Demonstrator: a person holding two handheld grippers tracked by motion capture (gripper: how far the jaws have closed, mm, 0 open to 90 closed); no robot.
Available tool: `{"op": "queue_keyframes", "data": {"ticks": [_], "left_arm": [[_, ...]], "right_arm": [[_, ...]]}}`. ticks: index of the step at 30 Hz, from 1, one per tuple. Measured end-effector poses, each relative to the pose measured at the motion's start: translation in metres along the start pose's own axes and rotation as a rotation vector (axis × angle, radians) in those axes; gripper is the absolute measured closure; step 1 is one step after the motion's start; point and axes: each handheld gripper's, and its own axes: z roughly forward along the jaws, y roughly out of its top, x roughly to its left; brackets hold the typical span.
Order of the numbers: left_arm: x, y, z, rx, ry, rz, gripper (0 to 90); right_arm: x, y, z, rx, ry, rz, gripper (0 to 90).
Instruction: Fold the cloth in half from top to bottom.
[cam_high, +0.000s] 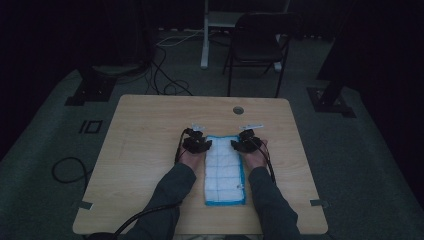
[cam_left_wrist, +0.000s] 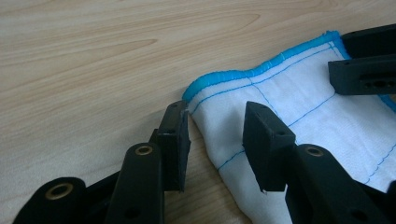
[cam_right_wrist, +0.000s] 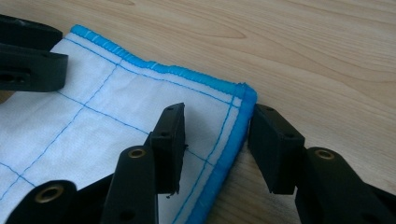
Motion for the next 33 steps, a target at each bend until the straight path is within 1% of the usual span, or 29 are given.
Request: {"op": "queue_keyframes", "data": {"ticks": [1, 4, 7, 8, 10, 12, 15, 17, 21, 25, 29, 33], "left_arm": [[-0.001, -0.001, 0.0, -0.004, 0.01, 0.019, 62.1], [-0.004, 0.0, 0.001, 0.006, 0.035, 0.045, 64.6], [-0.005, 0.002, 0.001, 0.022, 0.016, 0.031, 73.0], [-0.005, 0.003, 0.001, 0.032, 0.013, 0.035, 75.5], [-0.005, 0.003, 0.001, 0.036, 0.009, 0.035, 78.6], [-0.004, 0.003, 0.002, 0.034, -0.002, 0.017, 81.5], [-0.003, 0.004, 0.002, 0.039, -0.005, 0.014, 83.5], [-0.002, 0.006, 0.002, 0.056, -0.014, 0.008, 84.3], [-0.001, 0.013, 0.002, 0.098, -0.02, 0.027, 85.9], [0.001, 0.016, 0.0, 0.091, -0.021, 0.021, 86.6], [0.001, 0.021, -0.004, 0.067, -0.018, 0.025, 86.8], [0.001, 0.028, -0.01, 0.032, -0.027, 0.032, 86.8]], "right_arm": [[0.0, 0.0, 0.0, 0.002, -0.002, 0.001, 56.4], [0.002, 0.0, 0.0, 0.005, -0.007, 0.001, 57.1], [0.003, 0.001, 0.0, 0.012, -0.01, 0.004, 59.4], [0.004, 0.002, 0.0, 0.015, -0.008, 0.008, 60.1], [0.004, 0.003, 0.0, 0.026, 0.0, 0.014, 63.8], [0.004, 0.005, 0.0, 0.037, 0.009, 0.021, 69.4], [0.006, 0.009, 0.002, 0.054, 0.024, 0.027, 77.7], [0.007, 0.011, 0.003, 0.064, 0.027, 0.031, 80.8], [0.004, 0.01, 0.004, 0.045, 0.036, 0.073, 82.9], [0.002, 0.011, 0.0, 0.02, 0.049, 0.094, 83.3], [0.002, 0.016, -0.005, -0.002, 0.046, 0.071, 83.4], [0.001, 0.02, -0.011, -0.026, 0.046, 0.062, 83.4]]}}
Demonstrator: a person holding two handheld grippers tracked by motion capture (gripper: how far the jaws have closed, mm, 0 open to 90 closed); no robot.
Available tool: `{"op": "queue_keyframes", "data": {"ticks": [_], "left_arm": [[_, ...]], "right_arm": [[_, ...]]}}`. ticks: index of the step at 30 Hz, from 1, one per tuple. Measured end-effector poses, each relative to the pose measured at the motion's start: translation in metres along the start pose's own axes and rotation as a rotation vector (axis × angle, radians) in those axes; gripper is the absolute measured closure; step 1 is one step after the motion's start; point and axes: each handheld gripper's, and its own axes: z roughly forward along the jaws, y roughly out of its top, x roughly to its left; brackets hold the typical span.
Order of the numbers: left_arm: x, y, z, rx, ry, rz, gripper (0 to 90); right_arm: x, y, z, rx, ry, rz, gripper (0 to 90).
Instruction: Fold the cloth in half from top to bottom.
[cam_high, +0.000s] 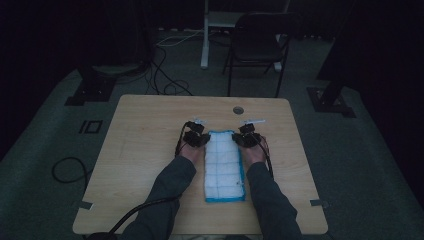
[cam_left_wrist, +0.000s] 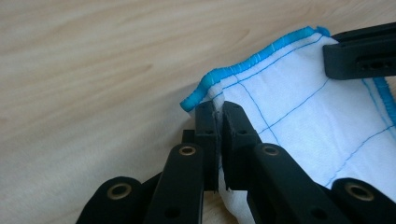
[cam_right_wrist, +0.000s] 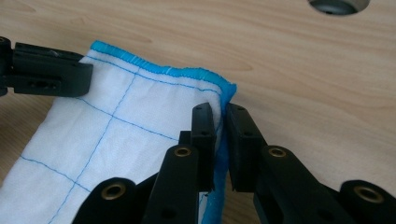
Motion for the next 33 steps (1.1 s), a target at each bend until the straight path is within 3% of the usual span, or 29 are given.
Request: {"op": "queue_keyframes", "data": {"ticks": [9, 15, 21, 33], "left_arm": [[-0.001, 0.015, -0.012, -0.043, -0.038, 0.011, 86.8], [-0.003, 0.021, -0.024, -0.073, -0.045, 0.02, 86.8], [-0.009, 0.015, -0.034, -0.094, -0.066, 0.044, 86.7], [-0.017, 0.006, -0.056, -0.146, -0.095, 0.051, 86.6]], "right_arm": [[-0.003, 0.006, -0.012, -0.044, -0.005, -0.015, 83.3], [0.005, 0.012, -0.023, -0.066, -0.032, -0.075, 83.3], [0.006, 0.01, -0.033, -0.081, -0.02, -0.098, 83.3], [0.016, 0.002, -0.055, -0.129, 0.004, -0.144, 83.2]]}}
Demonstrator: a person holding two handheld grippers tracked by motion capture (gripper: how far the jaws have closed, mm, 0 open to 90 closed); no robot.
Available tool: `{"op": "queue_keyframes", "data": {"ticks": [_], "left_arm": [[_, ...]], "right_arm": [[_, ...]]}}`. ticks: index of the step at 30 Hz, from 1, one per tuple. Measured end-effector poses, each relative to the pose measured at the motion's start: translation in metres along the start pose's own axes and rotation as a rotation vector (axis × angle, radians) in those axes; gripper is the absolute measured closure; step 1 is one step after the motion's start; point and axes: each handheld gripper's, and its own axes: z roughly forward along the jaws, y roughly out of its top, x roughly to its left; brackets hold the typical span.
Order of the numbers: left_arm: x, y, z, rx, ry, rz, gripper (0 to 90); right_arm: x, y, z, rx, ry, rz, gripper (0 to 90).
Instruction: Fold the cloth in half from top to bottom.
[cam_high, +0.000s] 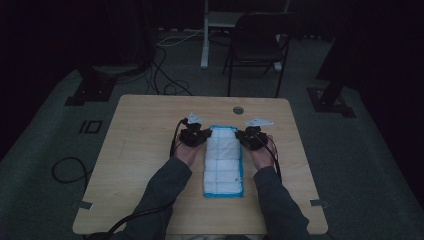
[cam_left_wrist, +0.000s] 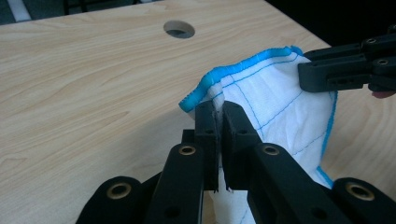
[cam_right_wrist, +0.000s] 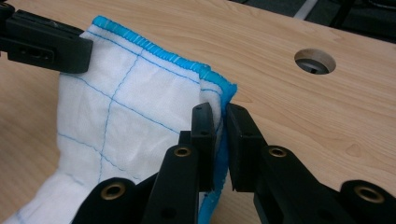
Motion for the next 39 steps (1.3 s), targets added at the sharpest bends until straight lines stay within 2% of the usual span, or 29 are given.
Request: {"op": "queue_keyframes", "data": {"ticks": [10, 22, 39], "left_arm": [[-0.01, -0.011, -0.017, -0.032, -0.015, 0.006, 86.5], [-0.021, -0.023, -0.033, -0.045, -0.049, 0.021, 86.4], [-0.039, -0.045, -0.044, -0.046, -0.073, 0.056, 86.2]], "right_arm": [[0.013, -0.008, -0.021, -0.031, 0.016, -0.036, 83.2], [0.024, -0.021, -0.038, -0.057, 0.036, -0.033, 83.1], [0.033, -0.046, -0.053, -0.045, 0.062, -0.02, 82.7]]}}
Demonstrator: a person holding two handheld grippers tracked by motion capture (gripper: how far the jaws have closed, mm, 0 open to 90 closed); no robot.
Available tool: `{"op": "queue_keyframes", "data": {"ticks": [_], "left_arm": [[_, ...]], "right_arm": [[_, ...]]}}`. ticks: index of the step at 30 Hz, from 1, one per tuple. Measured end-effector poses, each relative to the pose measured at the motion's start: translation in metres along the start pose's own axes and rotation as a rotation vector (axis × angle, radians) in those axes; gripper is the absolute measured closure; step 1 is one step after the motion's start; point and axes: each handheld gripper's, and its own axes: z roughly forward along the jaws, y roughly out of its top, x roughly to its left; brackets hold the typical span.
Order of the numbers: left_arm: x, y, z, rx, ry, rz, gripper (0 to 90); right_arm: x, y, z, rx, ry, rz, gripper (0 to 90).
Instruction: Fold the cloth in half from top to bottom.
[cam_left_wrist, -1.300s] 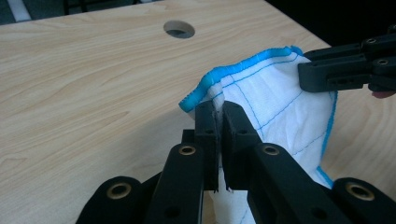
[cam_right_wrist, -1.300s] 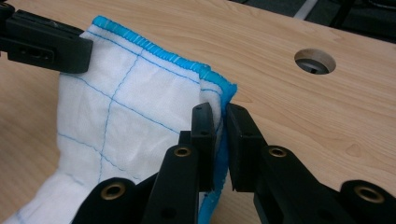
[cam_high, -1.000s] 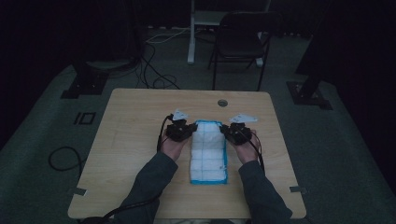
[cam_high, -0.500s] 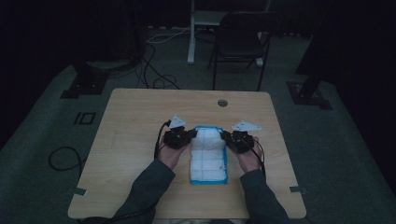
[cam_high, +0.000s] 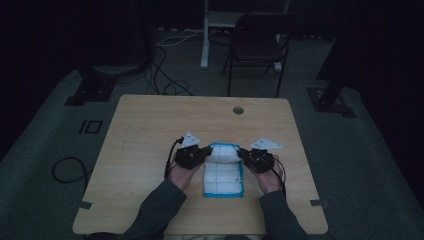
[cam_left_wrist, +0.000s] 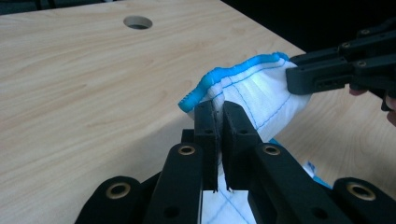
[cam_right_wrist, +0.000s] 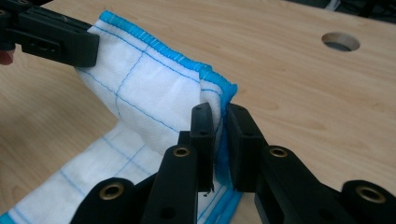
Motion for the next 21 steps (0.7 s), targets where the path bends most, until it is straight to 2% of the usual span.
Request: {"op": "queue_keyframes", "data": {"ticks": [11, 21], "left_arm": [[-0.009, -0.016, -0.005, -0.001, -0.015, -0.001, 86.1], [-0.013, -0.031, -0.007, -0.003, -0.028, -0.03, 86.1]], "right_arm": [[0.01, -0.017, -0.005, 0.015, 0.011, 0.004, 82.6], [0.017, -0.032, -0.006, 0.022, 0.022, 0.013, 82.6]]}}
